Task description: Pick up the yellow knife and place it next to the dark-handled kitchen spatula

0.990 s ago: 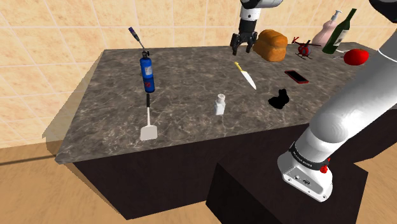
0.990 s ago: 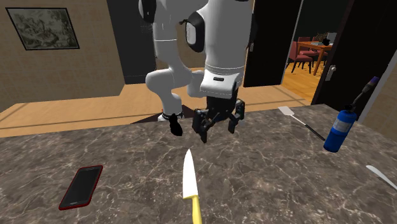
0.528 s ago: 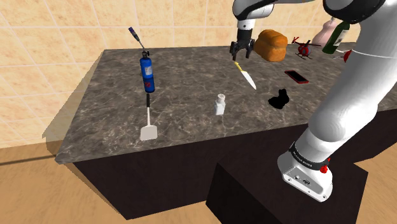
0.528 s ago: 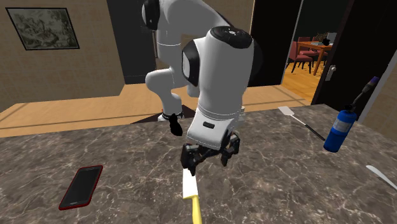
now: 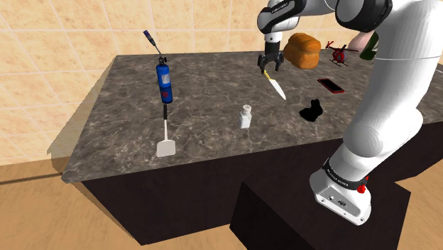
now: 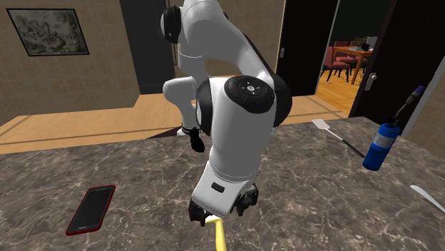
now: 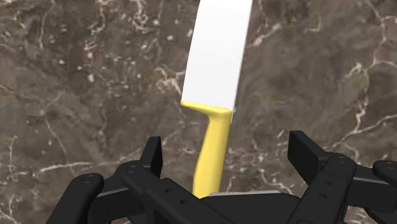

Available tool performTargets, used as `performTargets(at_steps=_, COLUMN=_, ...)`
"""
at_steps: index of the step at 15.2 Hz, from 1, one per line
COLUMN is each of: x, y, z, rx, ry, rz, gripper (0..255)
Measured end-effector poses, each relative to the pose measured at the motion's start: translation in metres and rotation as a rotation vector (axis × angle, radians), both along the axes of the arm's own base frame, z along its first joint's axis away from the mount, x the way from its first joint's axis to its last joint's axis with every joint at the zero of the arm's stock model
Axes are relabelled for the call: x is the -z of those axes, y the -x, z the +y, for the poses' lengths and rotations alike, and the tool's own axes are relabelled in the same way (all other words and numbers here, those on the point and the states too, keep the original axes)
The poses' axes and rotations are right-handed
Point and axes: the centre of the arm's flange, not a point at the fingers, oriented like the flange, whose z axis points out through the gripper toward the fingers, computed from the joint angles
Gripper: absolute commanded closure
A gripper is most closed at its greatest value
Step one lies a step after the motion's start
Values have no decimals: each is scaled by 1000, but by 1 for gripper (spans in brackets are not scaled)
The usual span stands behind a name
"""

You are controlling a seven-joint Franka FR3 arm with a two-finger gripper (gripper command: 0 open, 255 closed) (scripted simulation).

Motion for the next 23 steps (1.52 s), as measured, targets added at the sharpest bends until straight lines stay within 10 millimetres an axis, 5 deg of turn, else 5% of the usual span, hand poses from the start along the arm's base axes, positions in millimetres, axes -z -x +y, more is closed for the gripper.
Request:
performTargets(at_steps=5, x=25, y=4, z=-1, rx=1, ry=0, rz=1, gripper=0)
performTargets(at_steps=11, x=28, y=5, z=-1, rx=1, ry=0, rz=0, gripper=0)
performTargets(at_steps=12, x=28, y=5, z=-1, rx=1, ry=0, rz=0, gripper=255)
performTargets(at_steps=23, x=25, y=4, z=-1, rx=1, ry=1, rz=0, gripper=255)
